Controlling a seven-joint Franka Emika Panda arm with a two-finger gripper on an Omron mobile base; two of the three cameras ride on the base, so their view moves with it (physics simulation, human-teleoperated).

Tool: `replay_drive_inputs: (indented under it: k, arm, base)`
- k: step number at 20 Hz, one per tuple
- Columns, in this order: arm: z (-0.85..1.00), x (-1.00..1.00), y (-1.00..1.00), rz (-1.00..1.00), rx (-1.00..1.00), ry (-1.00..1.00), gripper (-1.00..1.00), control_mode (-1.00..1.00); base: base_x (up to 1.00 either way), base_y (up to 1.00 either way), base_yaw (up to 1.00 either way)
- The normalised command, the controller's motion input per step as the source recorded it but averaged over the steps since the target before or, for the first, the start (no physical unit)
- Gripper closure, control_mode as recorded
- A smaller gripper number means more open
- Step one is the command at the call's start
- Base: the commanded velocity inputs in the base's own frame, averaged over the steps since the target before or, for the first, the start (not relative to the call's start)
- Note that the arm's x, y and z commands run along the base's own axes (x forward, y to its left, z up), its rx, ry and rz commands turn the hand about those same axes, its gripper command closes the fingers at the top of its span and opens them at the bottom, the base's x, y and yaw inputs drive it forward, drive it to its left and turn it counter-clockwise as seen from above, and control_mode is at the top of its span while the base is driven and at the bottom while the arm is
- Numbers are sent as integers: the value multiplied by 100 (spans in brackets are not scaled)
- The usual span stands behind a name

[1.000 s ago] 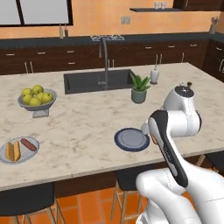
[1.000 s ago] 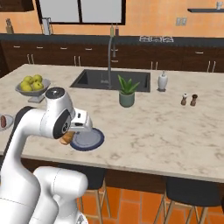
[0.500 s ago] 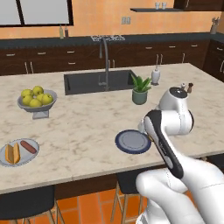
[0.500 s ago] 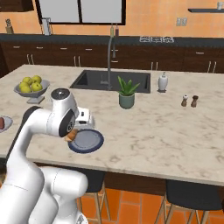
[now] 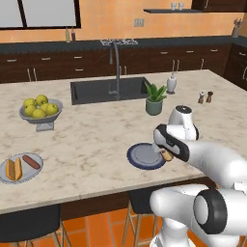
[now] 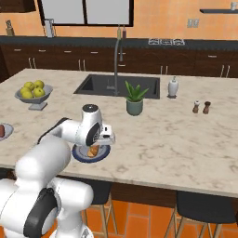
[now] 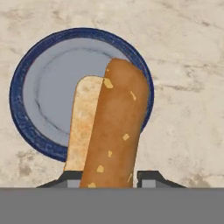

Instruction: Place one bun and one sausage from the bowl on each plate.

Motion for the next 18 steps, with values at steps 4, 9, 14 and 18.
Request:
replay_drive_inputs:
  k: [4, 9, 14, 18]
  arm:
    - [-26, 29, 10, 0, -7, 13, 100, -100]
    - [-19, 23, 5, 0, 0, -1, 100, -100]
    - [-29, 9, 19, 0, 0, -4, 100, -100]
    - [-27, 12, 11, 0, 0, 0, 100, -100]
  base:
    - [0, 0, 0]
    - [0, 0, 0]
    - [0, 0, 0]
    - [0, 0, 0]
